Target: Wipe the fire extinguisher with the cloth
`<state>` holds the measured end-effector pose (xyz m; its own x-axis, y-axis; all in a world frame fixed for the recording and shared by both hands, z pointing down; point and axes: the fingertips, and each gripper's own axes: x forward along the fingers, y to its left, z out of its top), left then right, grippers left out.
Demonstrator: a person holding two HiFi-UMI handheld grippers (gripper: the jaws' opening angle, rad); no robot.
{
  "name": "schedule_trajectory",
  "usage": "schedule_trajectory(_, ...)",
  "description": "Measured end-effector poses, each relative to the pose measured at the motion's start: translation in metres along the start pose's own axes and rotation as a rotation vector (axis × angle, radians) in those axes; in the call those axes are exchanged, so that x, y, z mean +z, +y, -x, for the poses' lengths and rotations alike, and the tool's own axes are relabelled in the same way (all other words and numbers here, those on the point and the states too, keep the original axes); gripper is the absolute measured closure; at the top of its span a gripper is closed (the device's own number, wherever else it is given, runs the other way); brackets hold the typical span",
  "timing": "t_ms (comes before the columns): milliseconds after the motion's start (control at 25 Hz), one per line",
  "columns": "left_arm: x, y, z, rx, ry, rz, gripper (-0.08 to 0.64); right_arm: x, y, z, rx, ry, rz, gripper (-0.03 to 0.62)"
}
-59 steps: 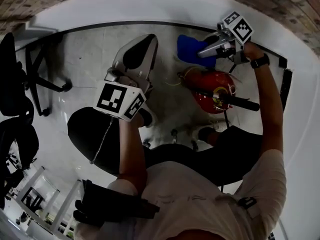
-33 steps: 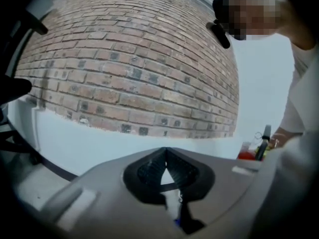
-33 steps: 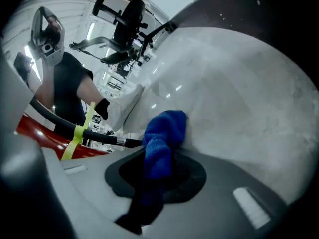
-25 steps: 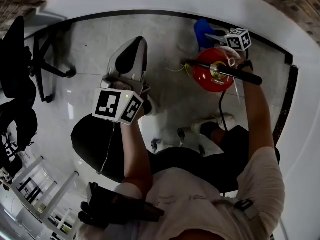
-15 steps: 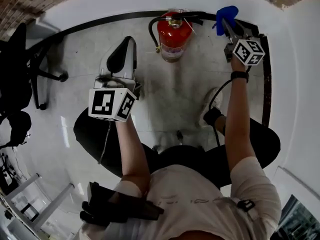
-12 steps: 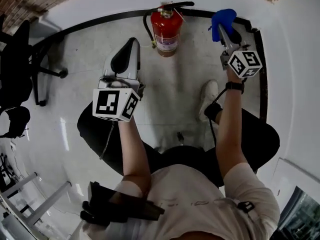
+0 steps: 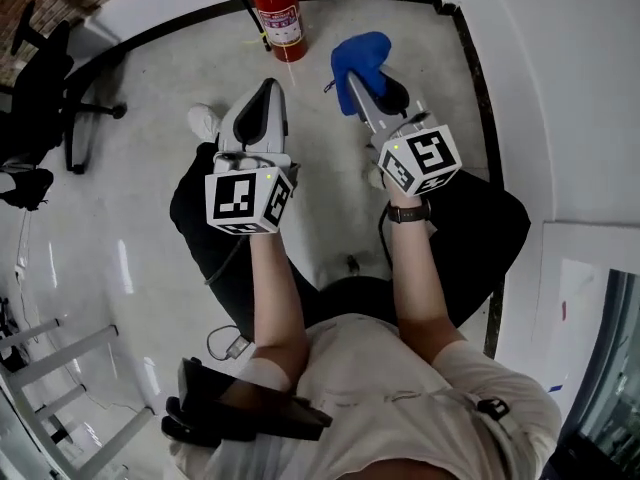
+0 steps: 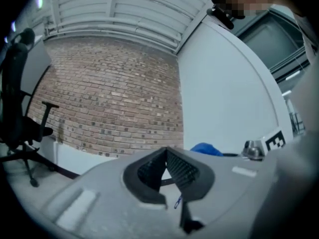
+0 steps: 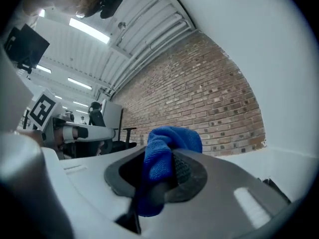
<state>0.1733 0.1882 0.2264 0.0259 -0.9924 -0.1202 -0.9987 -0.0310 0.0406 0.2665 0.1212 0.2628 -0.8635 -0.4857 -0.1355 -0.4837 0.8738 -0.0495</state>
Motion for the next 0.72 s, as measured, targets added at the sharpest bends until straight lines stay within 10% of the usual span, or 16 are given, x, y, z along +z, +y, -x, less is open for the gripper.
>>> schedule_trajectory(720, 0.018, -0.096, 0.137, 0.033, -0.018, 0.01, 0.558, 0.002, 0.085, 0.149, -0.076, 0.104, -0.005, 0.512)
